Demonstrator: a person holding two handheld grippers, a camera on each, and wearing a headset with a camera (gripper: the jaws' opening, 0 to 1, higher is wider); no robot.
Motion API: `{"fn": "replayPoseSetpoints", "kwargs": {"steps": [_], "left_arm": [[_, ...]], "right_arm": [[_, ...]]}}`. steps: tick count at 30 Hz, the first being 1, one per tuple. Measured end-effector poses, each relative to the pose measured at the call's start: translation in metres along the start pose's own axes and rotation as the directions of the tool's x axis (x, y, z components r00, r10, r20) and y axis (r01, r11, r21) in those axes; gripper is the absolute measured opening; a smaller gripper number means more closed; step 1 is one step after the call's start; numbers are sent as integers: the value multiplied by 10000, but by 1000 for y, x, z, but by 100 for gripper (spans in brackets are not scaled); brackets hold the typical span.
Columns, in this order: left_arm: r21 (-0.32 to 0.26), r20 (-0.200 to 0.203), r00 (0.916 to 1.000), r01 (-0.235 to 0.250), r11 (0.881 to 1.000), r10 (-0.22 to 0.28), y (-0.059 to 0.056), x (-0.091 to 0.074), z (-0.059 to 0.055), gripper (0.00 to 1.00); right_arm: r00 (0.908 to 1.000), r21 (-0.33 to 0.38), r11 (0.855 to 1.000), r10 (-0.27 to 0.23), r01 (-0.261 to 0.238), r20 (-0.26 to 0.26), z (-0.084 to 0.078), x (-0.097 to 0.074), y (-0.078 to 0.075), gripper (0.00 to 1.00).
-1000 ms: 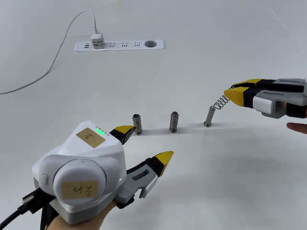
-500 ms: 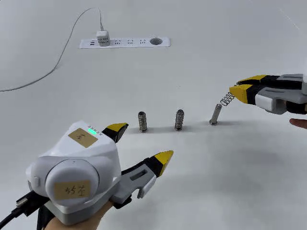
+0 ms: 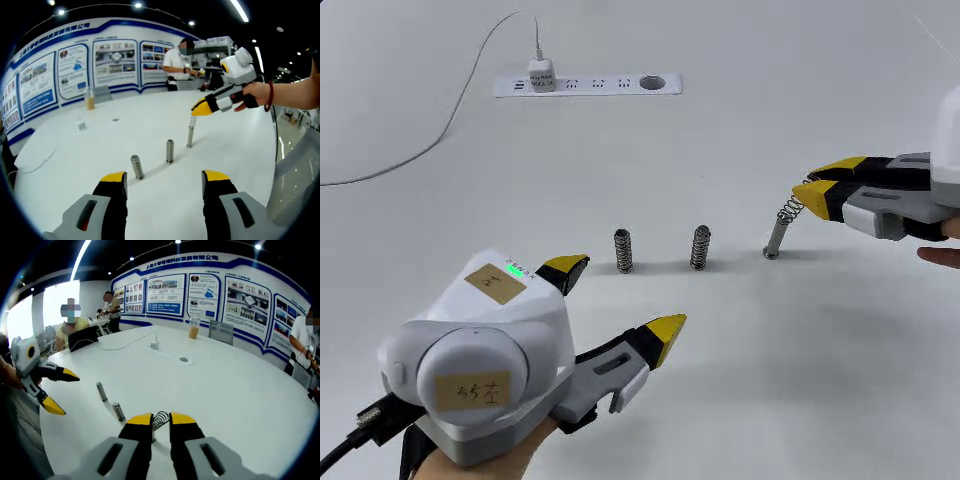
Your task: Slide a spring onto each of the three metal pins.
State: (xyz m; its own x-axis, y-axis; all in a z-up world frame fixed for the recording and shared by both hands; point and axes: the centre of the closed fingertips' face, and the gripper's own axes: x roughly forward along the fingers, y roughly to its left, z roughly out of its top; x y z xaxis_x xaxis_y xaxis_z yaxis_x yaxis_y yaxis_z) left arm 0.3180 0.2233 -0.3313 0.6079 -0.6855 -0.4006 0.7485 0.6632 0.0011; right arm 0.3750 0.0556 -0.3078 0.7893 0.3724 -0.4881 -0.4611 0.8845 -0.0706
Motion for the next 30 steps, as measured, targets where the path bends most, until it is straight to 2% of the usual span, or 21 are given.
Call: {"fn": "replayPoseSetpoints", "kwargs": {"steps": [7, 15, 24, 30], "left_arm": [[-17, -9, 10000, 18, 10000, -18, 0, 0, 0, 61], [-6, -28, 10000, 25, 10000, -25, 0, 0, -1, 60], [-99, -55, 10000, 52, 9999, -53, 0, 0, -3, 59], [-104, -36, 10000, 35, 9999, -35, 1, 1, -2, 59]], "right_arm": [[9998, -574, 9983, -77, 66, -199, -2, 1, 3, 14], [9986, -1400, 9901, -170, 99, -500, -7, 4, 9, 14], [9985, -1385, 9903, -201, 128, -509, -6, 5, 11, 14], [9979, -1775, 9841, -199, 86, -617, -6, 6, 12, 14]]}}
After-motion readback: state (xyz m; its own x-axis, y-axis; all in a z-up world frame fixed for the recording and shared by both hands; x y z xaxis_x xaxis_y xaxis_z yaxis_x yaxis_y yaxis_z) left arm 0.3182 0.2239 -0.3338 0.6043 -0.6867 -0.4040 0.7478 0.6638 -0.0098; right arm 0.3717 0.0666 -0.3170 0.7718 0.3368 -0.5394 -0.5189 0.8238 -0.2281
